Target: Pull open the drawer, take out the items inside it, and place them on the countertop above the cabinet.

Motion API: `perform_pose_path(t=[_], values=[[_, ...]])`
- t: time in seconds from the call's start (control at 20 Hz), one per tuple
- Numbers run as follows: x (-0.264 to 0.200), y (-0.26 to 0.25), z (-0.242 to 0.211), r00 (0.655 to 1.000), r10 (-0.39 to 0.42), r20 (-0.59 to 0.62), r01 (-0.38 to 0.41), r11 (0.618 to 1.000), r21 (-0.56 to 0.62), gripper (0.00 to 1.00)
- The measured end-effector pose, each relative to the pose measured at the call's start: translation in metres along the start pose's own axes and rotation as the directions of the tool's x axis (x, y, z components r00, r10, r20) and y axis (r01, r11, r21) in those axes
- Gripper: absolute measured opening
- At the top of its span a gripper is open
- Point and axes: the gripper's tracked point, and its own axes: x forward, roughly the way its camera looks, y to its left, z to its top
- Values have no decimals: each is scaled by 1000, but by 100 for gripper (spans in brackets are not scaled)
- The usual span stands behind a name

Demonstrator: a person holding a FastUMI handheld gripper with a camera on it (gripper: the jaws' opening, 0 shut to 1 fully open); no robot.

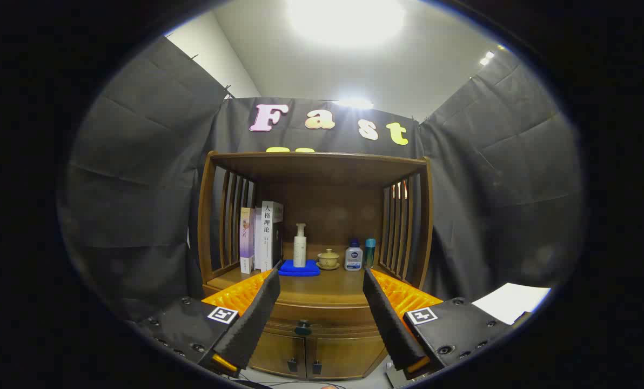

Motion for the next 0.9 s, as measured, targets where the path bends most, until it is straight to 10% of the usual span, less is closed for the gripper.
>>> perform_pose_path(t=[0.9], values=[[3, 8, -11, 1000, 21, -13, -20, 1000, 6, 97]])
